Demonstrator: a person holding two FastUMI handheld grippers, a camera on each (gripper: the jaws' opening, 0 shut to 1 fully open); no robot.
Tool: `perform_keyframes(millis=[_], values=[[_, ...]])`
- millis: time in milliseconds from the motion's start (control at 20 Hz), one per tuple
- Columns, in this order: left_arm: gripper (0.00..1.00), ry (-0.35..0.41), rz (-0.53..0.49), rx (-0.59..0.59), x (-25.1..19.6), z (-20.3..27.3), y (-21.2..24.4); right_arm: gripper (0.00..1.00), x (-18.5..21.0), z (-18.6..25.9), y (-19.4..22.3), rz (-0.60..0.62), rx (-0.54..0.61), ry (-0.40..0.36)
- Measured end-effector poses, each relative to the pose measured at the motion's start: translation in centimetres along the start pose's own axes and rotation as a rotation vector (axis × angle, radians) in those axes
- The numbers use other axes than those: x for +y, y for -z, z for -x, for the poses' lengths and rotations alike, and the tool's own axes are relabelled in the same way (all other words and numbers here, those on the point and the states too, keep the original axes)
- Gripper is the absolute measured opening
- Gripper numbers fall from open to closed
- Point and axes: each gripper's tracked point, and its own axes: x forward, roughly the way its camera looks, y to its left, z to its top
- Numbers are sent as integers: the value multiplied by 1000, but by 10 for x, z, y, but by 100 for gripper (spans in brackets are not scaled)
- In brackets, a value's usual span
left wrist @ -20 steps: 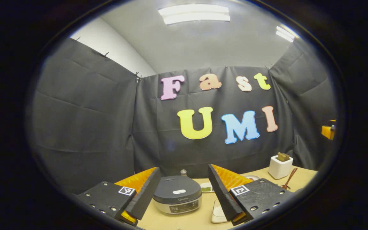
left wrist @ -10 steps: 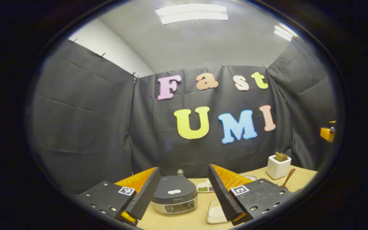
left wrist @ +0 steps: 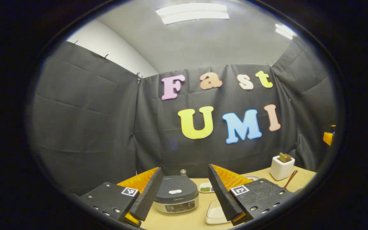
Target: Close the left gripper, press the button to open the rice cooker; take a wooden spoon from the chopstick holder with the right hand, scoop a spoonful of rice and pour it into the rice cooker, then put the wooden spoon back into the chopstick holder.
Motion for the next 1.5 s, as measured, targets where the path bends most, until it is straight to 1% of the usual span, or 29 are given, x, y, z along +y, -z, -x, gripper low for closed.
perform_keyframes(millis=[50,100,150,200,250,300,400,450,550,600,700,750,800,850,900,950,1250,1300,1400,1450,1500], values=[[89,-2,-4,-6,1,-1,-3,98,-2,-1,3,-2,6,1],[74,0,-6,-8,1,-4,-6,97,-2,-1,4,-7,8,2],[72,5,-6,-7,0,-7,-7,98,-2,-1,4,-12,6,2],[72,11,-6,-4,0,-13,-6,97,0,-2,4,-14,6,1],[72,0,-10,-11,5,-18,-7,97,2,-4,7,-11,8,2],[60,-11,-8,-21,10,-26,-9,97,3,-7,9,-4,13,6],[37,8,8,-12,11,-45,-2,97,4,-10,8,4,12,25],[34,9,13,-11,14,-51,2,98,7,-10,6,2,7,31],[29,44,31,4,13,-67,12,97,12,-15,3,12,-2,39],[23,59,39,17,13,-76,18,97,14,-18,2,18,-3,46],[12,42,46,30,27,-94,25,98,21,-22,2,18,-4,55],[6,53,54,41,24,-101,31,97,23,-24,2,18,-2,60],[6,72,63,48,22,-109,35,97,26,-27,3,19,0,64],[6,50,66,53,30,-119,45,97,29,-29,5,21,6,66],[1,73,73,75,28,-126,53,98,32,-31,6,24,11,68],[0,86,83,91,28,-131,63,97,32,-33,7,27,14,75],[2,105,108,180,37,-165,124,98,44,-44,12,33,39,109],[0,109,115,198,38,-169,134,98,47,-46,13,35,43,112],[1,119,125,237,39,-175,157,98,52,-49,14,43,51,117],[0,126,126,253,39,-179,169,98,55,-51,16,48,55,119],[2,133,124,270,38,-181,180,98,58,-52,17,52,60,119]])
